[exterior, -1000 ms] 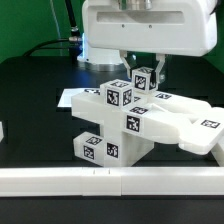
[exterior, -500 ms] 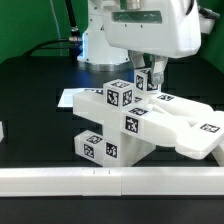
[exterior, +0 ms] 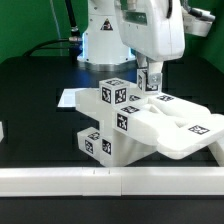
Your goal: Assemble chair
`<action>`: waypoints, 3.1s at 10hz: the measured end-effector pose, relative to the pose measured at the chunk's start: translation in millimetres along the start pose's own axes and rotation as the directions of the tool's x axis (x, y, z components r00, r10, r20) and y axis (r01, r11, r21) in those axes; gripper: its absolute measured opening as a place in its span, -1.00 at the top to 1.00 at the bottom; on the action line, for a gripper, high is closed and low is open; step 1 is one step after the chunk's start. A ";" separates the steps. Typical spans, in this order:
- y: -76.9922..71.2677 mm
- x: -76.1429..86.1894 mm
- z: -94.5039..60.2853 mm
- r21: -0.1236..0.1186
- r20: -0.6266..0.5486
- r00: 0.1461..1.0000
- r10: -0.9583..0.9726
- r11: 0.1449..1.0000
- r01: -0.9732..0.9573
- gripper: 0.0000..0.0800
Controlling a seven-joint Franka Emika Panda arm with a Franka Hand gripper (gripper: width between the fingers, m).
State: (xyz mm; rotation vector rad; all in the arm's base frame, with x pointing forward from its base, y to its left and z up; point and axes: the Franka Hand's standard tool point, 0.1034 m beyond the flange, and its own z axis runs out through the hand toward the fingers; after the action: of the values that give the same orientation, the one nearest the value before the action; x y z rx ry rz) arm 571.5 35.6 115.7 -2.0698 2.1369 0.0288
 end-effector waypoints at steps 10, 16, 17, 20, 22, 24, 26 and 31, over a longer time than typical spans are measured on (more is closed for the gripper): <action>-2.1 -9.2 1.9 -0.037 0.033 0.999 -0.039 0.999 0.040 -0.61; 0.7 -4.7 0.6 -0.117 0.053 0.702 -0.710 0.694 0.710 -0.62; 0.3 -4.3 0.6 -0.114 0.060 0.648 -0.759 0.640 0.760 -0.62; 0.9 -5.6 1.0 -0.116 0.085 0.393 -0.915 0.383 0.916 -0.62; 0.8 -4.6 0.9 -0.111 0.093 0.328 -0.940 0.318 0.942 -0.56; 0.9 -4.5 0.9 -0.111 0.093 0.325 -0.941 0.315 0.943 -0.13; 0.8 -4.5 0.9 -0.111 0.092 0.331 -0.939 0.321 0.941 0.30; 0.8 -5.7 1.2 -0.123 0.069 0.526 -0.848 0.516 0.848 0.29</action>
Offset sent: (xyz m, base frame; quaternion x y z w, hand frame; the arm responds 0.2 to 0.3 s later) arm 0.0000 0.0000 0.0000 0.0000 0.0000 0.1938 0.9810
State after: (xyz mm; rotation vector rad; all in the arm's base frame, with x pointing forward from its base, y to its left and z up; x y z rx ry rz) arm 570.9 41.5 115.3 -2.9565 0.8793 0.0567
